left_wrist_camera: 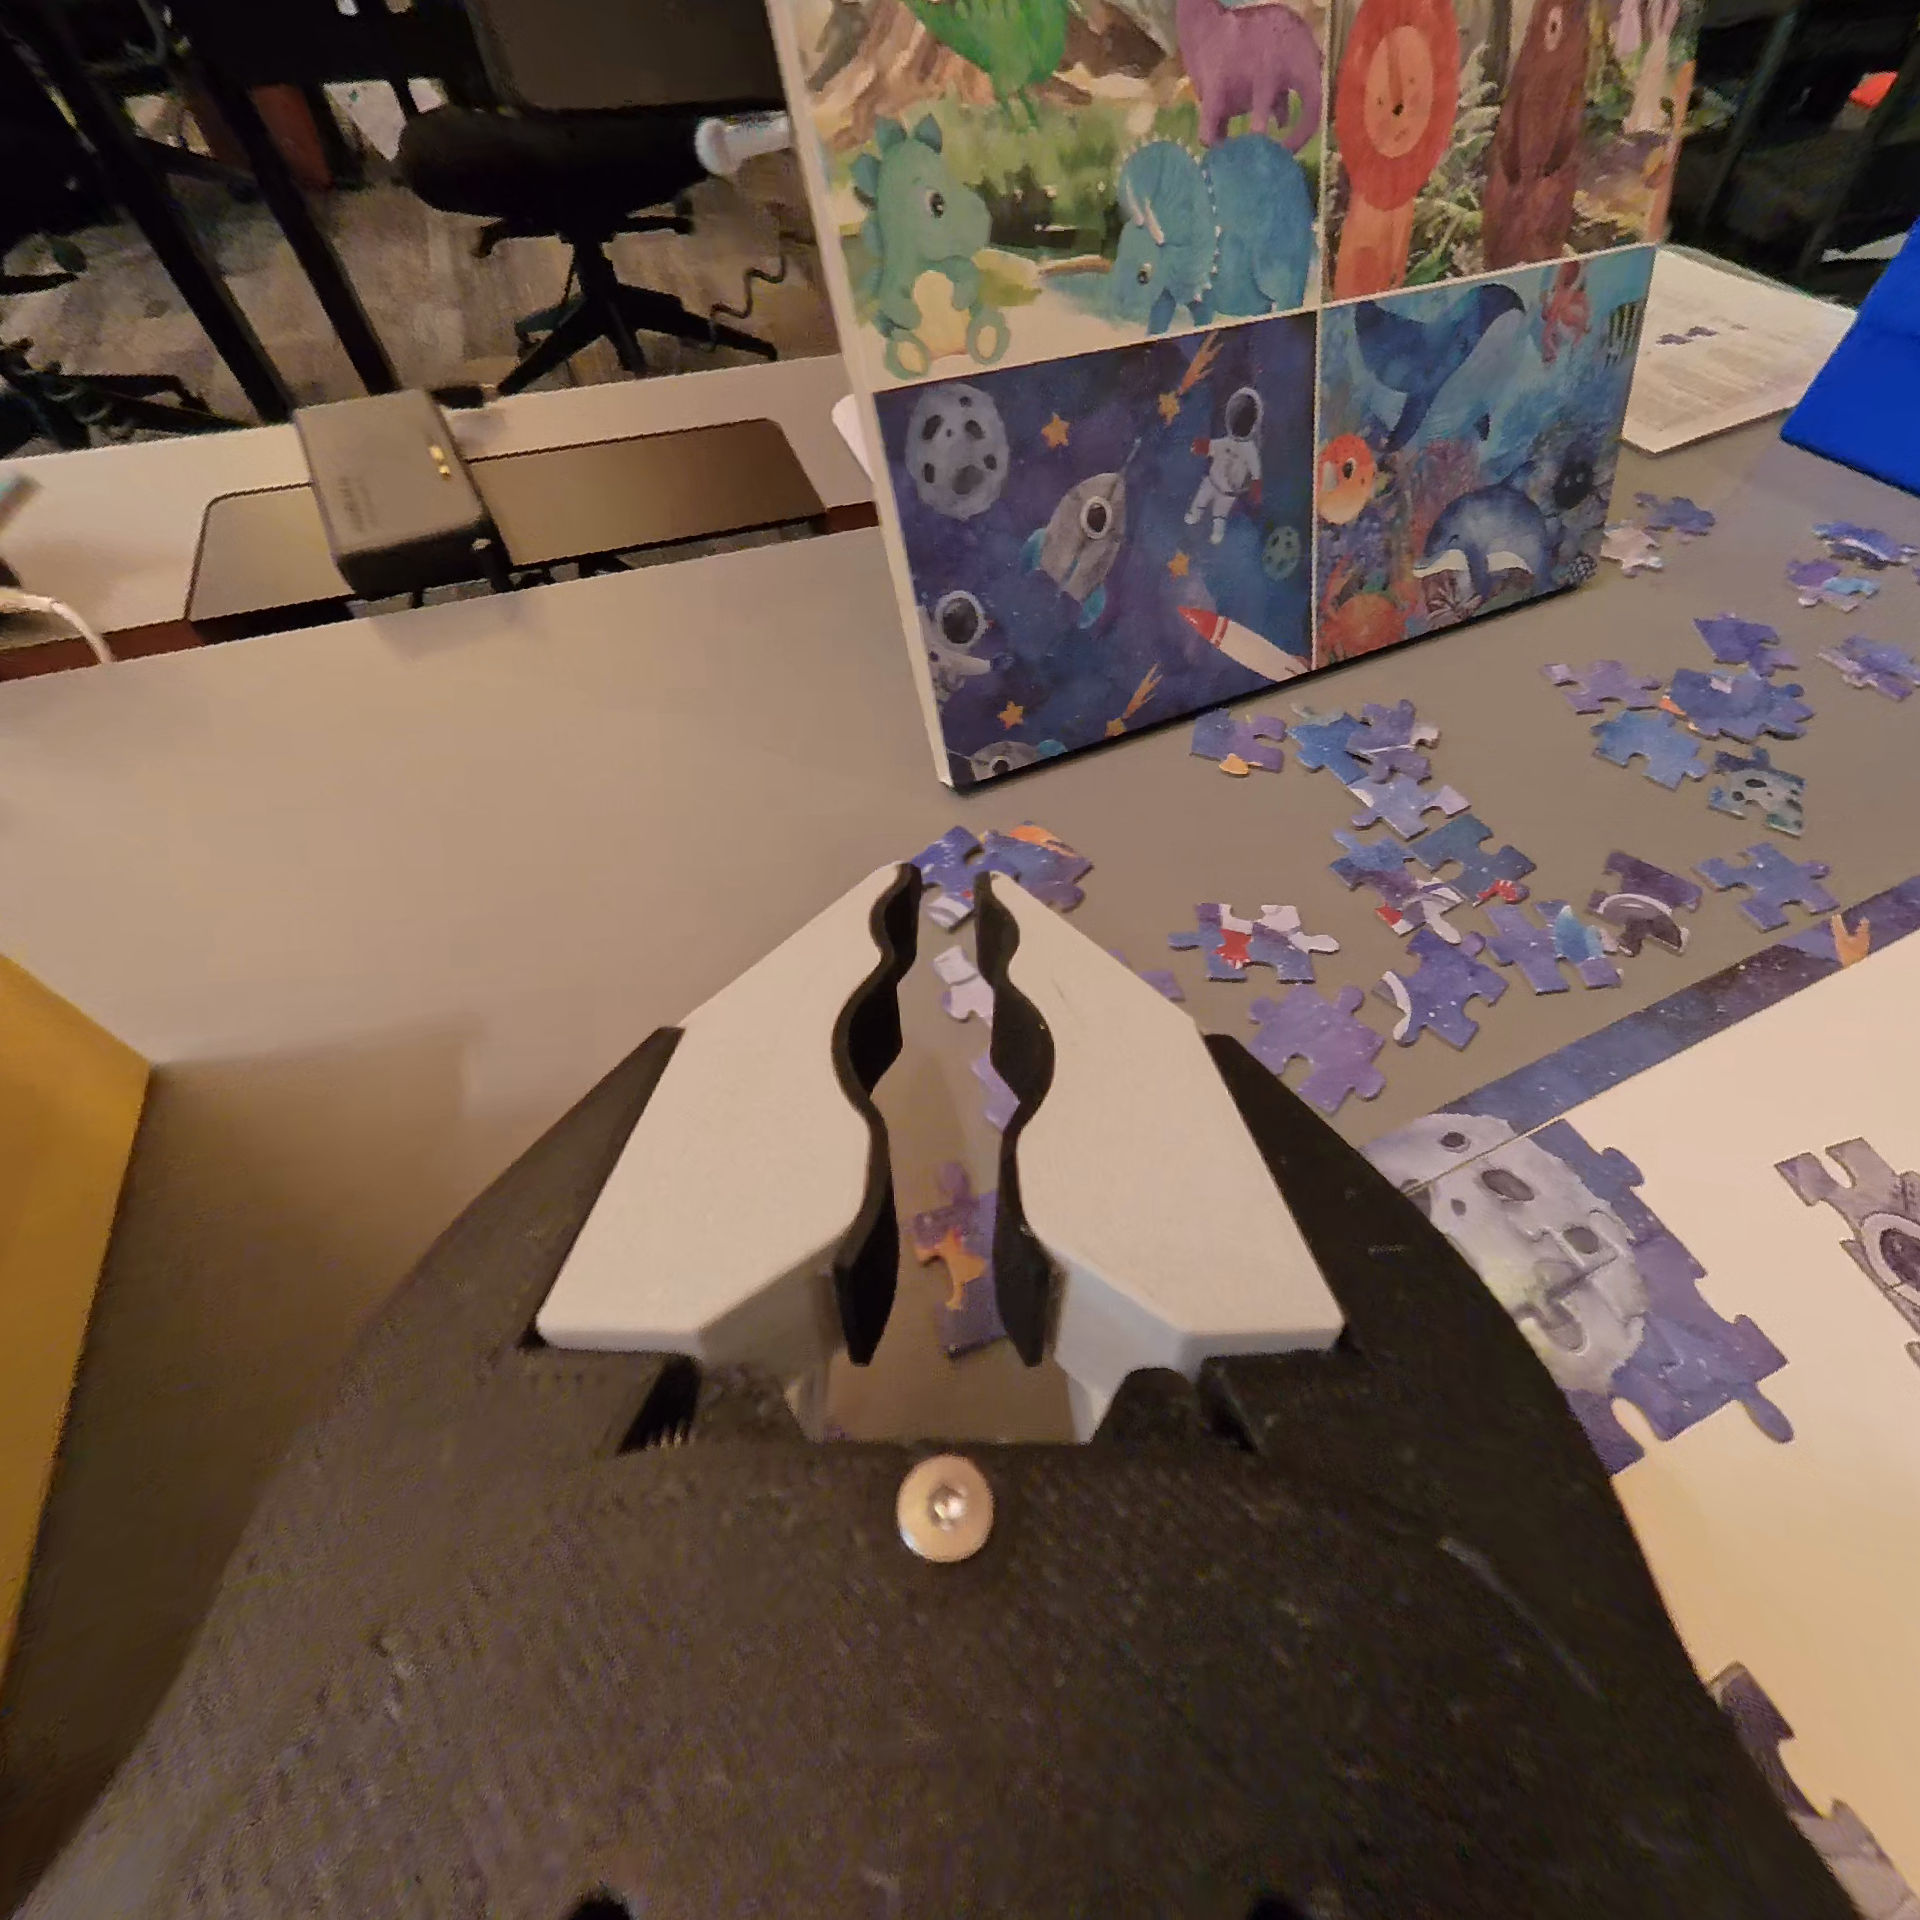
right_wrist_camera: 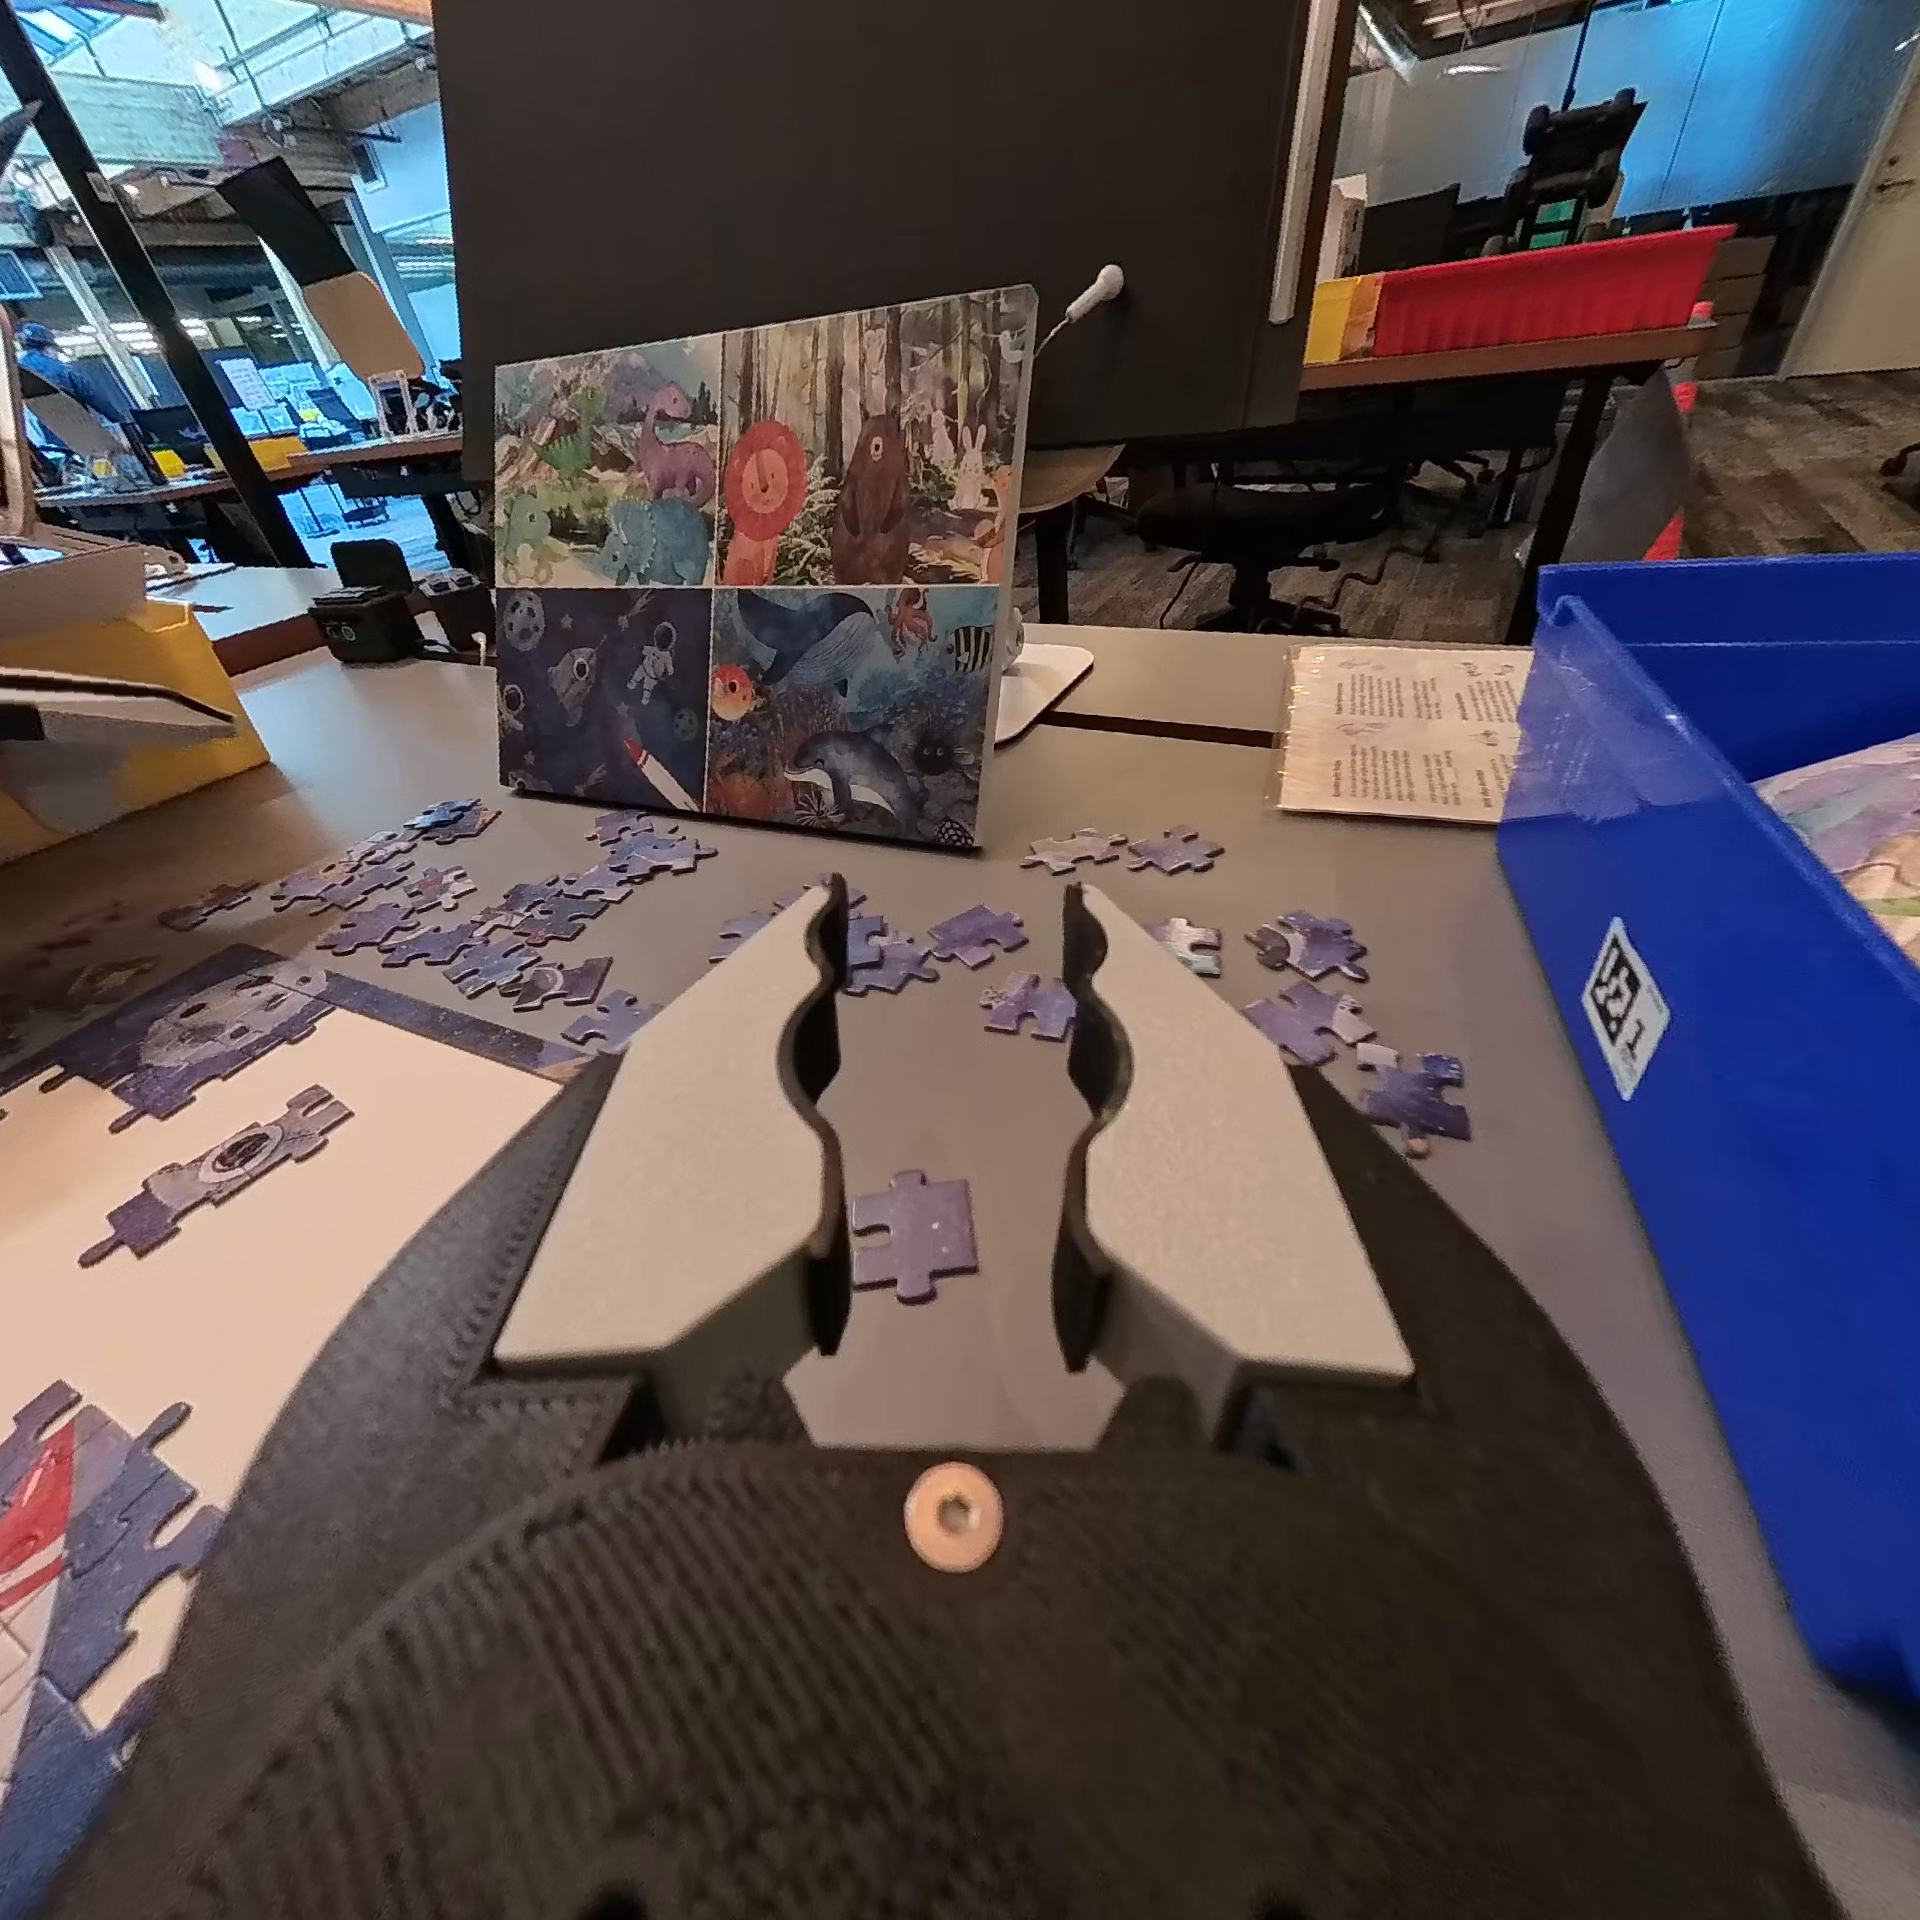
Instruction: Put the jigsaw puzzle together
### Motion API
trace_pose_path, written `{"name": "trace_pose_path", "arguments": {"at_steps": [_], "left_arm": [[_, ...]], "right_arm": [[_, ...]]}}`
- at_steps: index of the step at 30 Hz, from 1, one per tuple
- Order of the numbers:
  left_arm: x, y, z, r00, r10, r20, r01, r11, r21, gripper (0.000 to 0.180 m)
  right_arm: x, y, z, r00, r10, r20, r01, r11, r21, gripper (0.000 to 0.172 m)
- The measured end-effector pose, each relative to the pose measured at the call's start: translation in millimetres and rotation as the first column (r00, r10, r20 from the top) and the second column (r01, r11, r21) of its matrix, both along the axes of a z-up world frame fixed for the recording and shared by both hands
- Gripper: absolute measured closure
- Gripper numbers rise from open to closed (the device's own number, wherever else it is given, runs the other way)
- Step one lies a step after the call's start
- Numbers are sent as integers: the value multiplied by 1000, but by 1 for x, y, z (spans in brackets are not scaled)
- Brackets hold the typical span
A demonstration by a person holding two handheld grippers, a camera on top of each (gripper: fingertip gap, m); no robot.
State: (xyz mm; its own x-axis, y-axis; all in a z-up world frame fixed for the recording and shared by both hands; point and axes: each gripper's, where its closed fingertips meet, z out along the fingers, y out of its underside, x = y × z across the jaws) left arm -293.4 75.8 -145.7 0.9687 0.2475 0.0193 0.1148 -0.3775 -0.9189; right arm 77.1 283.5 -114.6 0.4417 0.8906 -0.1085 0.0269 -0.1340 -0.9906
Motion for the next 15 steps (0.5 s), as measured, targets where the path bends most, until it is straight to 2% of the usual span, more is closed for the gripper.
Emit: {"name": "trace_pose_path", "arguments": {"at_steps": [6, 9, 13, 15], "left_arm": [[-22, -26, 18, 999, 47, -28, -47, 999, -18, 178], [-13, -32, 32, 999, -13, 47, 12, 1000, 6, 178], [4, -33, 60, 986, -84, 147, 65, 990, 127, 180], [10, -32, 63, 981, -110, 158, 89, 987, 133, 180]], "right_arm": [[3, 5, -3, 1000, -15, -10, 15, 1000, -22, 132], [4, 7, -5, 1000, -21, -16, 20, 999, -35, 132], [4, 9, -8, 999, -24, -21, 23, 998, -54, 132], [4, 10, -8, 999, -26, -23, 25, 998, -56, 132]]}}
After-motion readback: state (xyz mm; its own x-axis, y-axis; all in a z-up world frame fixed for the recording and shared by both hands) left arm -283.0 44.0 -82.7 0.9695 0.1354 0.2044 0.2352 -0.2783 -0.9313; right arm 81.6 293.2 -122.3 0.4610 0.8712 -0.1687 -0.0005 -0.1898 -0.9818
